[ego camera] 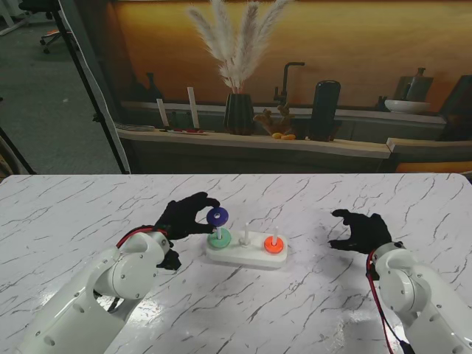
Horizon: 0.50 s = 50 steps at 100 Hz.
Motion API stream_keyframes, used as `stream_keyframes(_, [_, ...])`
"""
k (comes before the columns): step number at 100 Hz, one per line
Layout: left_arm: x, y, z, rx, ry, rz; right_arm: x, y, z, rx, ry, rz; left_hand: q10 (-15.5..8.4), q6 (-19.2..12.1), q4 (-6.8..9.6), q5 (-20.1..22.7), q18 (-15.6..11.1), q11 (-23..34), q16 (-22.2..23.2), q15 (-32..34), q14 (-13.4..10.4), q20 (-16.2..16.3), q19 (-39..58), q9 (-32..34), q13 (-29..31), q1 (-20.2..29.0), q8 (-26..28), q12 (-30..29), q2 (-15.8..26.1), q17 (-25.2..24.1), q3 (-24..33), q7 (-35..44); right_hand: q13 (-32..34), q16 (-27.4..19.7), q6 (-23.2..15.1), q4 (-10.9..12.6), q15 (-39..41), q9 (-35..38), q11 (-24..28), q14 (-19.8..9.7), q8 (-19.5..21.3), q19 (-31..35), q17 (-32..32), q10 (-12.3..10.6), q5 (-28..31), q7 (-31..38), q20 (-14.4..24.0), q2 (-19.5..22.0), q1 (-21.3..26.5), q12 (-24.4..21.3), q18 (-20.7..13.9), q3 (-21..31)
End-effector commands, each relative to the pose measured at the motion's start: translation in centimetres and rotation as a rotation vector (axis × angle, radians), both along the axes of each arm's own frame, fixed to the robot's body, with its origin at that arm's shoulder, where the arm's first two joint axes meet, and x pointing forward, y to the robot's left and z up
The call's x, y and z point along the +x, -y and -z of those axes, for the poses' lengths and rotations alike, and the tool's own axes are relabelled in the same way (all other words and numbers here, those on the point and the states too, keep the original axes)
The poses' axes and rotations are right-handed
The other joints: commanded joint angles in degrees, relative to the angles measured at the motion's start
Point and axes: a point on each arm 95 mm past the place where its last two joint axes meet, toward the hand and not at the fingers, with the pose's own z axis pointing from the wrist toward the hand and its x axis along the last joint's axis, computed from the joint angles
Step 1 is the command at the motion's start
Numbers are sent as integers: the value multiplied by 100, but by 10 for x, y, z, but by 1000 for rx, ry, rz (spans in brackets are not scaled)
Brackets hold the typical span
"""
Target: Move the three rings of the Hanoi Tower from the left rod to the right rod
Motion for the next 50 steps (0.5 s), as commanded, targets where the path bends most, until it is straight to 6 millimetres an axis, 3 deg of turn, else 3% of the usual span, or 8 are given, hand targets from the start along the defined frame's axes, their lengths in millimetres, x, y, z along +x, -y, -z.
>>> stream_keyframes(1, [-2, 4, -8, -5, 21, 33, -2, -4, 4, 8, -9, -5, -13, -214, -105, 370, 159, 47, 82, 90, 17, 79, 254, 79, 154, 515, 309, 36, 296, 18, 213, 518, 55, 17, -45, 144, 89, 135, 127, -83, -133, 92, -27, -47, 31, 50, -9, 73, 54, -7, 1788, -64])
stream_keyframes(50, [0, 21, -20, -30, 22, 90, -1, -5, 4, 10, -6, -6, -15, -207, -106, 381, 167, 35, 68, 76, 18, 72, 260, 97, 163, 490, 307, 25, 312, 22, 204, 471, 58, 17, -40, 145, 93, 136, 130, -84, -130, 95, -22, -47, 34, 53, -6, 69, 61, -6, 1790, -65])
